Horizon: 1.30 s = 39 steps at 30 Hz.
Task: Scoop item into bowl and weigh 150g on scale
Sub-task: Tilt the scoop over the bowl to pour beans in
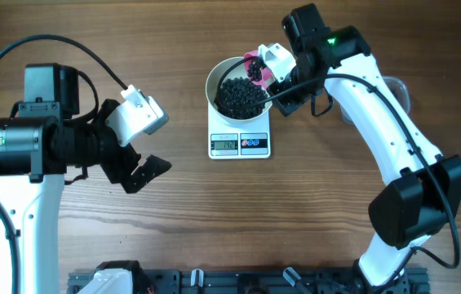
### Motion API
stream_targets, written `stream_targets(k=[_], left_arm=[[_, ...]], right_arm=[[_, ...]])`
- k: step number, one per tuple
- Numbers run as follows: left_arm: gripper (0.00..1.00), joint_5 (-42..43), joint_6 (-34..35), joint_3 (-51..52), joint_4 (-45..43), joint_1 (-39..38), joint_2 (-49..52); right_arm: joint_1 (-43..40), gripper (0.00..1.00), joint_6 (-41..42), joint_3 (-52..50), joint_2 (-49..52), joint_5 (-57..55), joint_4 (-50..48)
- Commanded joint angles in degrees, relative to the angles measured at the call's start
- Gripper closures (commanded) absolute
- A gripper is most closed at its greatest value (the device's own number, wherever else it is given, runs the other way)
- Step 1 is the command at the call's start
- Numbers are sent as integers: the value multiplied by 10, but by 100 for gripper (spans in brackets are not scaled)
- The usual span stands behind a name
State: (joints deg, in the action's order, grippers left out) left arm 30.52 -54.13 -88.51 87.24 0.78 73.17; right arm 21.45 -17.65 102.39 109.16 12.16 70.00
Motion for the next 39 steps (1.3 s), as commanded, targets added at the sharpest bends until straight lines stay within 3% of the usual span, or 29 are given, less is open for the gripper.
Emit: stream_targets(k=[1, 12, 15, 17, 20, 22, 24, 27, 30, 33, 35, 37, 39], left_arm=[[0, 4, -5, -8, 1, 3, -6], [0, 4, -5, -8, 1, 3, -6], [0, 4, -5, -8, 1, 3, -6], [0, 4, -5, -8, 1, 3, -6], [0, 4, -5, -8, 1, 3, -6], [0, 4, -5, -8, 1, 3, -6], [0, 4, -5, -8, 1, 3, -6], [0, 4, -5, -8, 1, 3, -6], [0, 4, -5, -8, 1, 3, -6], [0, 4, -5, -8, 1, 3, -6], [0, 4, -5, -8, 1, 3, -6], [0, 4, -5, -8, 1, 3, -6], [0, 4, -5, -8, 1, 3, -6]], right_arm=[[4, 96, 16, 13, -22, -3, -3], [10, 96, 101, 16, -30, 20, -51], [19, 96, 70, 15, -30, -22, -42], [19, 96, 90, 16, -33, -47, -52], [22, 96, 92, 15, -33, 15, -75], [25, 96, 68, 15, -33, -29, -59], [25, 96, 93, 15, -35, -75, -58], [28, 96, 96, 15, -35, -4, -65], [30, 96, 79, 15, -37, -51, -34], [31, 96, 98, 15, -37, -10, -44], [33, 96, 57, 15, -37, -36, -27], [33, 96, 77, 15, -37, -87, -19], [33, 96, 96, 15, -37, -47, -27]])
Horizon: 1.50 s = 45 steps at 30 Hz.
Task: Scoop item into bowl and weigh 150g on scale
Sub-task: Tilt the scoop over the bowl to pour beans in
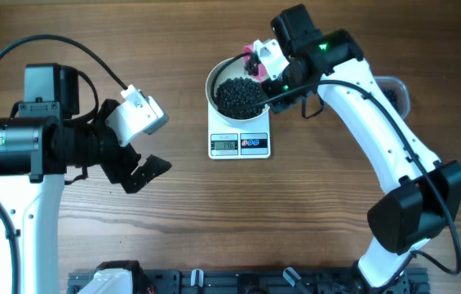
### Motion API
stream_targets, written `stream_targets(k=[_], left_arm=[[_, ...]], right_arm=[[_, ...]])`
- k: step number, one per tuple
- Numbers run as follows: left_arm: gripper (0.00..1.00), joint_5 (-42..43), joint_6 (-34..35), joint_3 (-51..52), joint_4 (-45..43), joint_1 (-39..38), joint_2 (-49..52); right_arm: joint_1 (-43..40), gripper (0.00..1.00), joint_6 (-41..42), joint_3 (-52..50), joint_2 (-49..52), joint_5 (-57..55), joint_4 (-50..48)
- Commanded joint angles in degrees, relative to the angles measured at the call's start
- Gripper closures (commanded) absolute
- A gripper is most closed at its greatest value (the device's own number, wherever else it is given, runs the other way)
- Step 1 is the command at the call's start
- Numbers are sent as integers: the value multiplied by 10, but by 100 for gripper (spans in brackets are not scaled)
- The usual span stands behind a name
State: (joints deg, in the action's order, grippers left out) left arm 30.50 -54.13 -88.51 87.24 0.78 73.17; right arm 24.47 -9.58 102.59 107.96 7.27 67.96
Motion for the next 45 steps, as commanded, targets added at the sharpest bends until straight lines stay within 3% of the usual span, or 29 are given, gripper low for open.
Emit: stream_targets(k=[1, 3, 5, 8, 11, 14, 35, 45], left_arm=[[0, 4, -5, -8, 1, 3, -6], [0, 4, -5, -8, 1, 3, -6], [0, 4, -5, -8, 1, 3, -6], [0, 4, -5, -8, 1, 3, -6], [0, 4, -5, -8, 1, 3, -6], [0, 4, -5, -8, 1, 3, -6], [0, 4, -5, -8, 1, 3, -6], [0, 4, -5, -8, 1, 3, -6]], right_arm=[[4, 96, 4, 13, -24, 22, -5], [6, 96, -28, 13, -24, -12, 15], [5, 96, 6, 13, -24, -52, 16], [7, 96, -14, 13, -24, 23, 7], [7, 96, 5, 13, -24, -43, 14], [7, 96, 12, 13, -24, 20, -1], [7, 96, 37, 13, -24, 19, -9], [7, 96, 38, 13, -24, 82, -9]])
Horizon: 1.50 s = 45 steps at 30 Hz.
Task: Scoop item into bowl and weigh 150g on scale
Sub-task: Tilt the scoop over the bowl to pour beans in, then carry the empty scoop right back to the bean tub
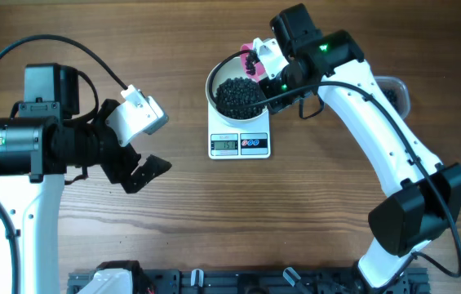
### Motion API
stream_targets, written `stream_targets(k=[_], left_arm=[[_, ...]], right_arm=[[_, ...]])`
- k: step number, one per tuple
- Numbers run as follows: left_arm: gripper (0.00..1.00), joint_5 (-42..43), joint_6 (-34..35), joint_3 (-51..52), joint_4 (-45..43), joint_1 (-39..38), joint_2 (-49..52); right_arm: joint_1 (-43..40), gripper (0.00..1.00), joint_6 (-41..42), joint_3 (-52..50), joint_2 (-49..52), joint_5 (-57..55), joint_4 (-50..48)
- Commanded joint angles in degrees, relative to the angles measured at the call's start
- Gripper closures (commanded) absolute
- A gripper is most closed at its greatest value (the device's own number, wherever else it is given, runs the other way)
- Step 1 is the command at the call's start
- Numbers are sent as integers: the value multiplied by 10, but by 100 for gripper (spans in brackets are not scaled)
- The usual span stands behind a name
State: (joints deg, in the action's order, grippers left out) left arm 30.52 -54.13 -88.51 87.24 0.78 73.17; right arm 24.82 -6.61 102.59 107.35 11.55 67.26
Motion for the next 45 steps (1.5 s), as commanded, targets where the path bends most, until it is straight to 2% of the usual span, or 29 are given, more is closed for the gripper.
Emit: stream_targets(k=[1, 16, 23, 30, 38, 45], left_arm=[[0, 4, -5, -8, 1, 3, -6], [0, 4, -5, -8, 1, 3, -6], [0, 4, -5, -8, 1, 3, -6], [0, 4, -5, -8, 1, 3, -6], [0, 4, -5, -8, 1, 3, -6], [0, 4, -5, -8, 1, 3, -6]], right_arm=[[3, 96, 8, 13, -18, 46, -2], [-7, 96, 32, 13, -18, 96, 0], [-59, 96, 20, 13, -24, 96, 32], [-137, 96, -30, 13, -50, 87, 80], [-212, 96, -42, 13, -74, -70, 183], [-240, 96, -43, 11, -75, -175, 219]])
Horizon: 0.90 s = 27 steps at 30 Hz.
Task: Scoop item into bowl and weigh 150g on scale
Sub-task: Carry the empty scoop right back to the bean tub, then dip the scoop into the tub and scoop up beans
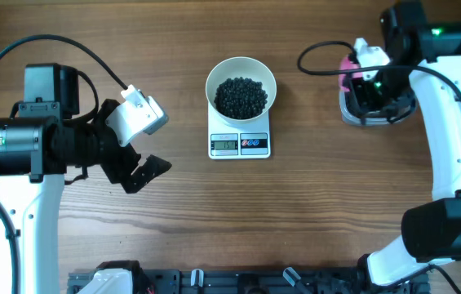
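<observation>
A white bowl (214,77) holding a heap of small black pieces (241,95) stands on the white scale (240,144), whose display is lit. My right gripper (357,75) is far to the right of the bowl, over a clear container (351,114). It is shut on a pink scoop (347,64), of which only a small part shows. My left gripper (142,170) hangs open and empty left of the scale.
The container under the right gripper sits near the table's right edge and is mostly covered by the wrist. A black cable (320,51) loops from the right arm toward the bowl. A dark rail (238,282) runs along the front edge.
My right gripper has moved with the pink scoop from the bowl's far right rim to over the container at the right. The bowl and scale now stand uncovered. The left arm is unchanged.
At all three earlier moments my right gripper held the pink scoop at the bowl's far right rim, shifting only slightly, with black pieces heaped in the bowl. Now it is away over the container at the right. The left arm stayed still throughout.
</observation>
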### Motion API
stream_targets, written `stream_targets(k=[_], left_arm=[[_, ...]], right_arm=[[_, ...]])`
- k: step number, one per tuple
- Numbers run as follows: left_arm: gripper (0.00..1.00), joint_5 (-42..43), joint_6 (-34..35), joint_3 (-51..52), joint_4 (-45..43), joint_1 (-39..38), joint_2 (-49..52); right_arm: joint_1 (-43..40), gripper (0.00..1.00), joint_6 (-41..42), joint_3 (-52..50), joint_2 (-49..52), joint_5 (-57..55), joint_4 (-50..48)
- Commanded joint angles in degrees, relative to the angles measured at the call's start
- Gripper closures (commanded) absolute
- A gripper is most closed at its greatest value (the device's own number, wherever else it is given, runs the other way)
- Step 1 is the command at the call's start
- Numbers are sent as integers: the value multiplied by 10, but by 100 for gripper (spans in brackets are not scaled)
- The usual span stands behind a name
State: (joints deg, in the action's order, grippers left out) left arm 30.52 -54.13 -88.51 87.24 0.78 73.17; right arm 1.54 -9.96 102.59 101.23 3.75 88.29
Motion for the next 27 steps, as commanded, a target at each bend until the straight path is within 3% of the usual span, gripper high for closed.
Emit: stream_targets(k=[1, 12, 18, 21, 27], left_arm=[[0, 4, -5, -8, 1, 3, -6], [0, 4, -5, -8, 1, 3, -6], [0, 4, -5, -8, 1, 3, -6], [0, 4, -5, -8, 1, 3, -6], [0, 4, -5, -8, 1, 3, -6]], right_arm=[[-8, 96, -6, 10, -13, -124, 9], [-8, 96, 12, -18, -13, -288, 2], [-3, 96, 24, -22, -13, -323, -12], [5, 96, 22, -22, -13, -305, -15], [12, 96, -47, -7, -14, -131, -27]])
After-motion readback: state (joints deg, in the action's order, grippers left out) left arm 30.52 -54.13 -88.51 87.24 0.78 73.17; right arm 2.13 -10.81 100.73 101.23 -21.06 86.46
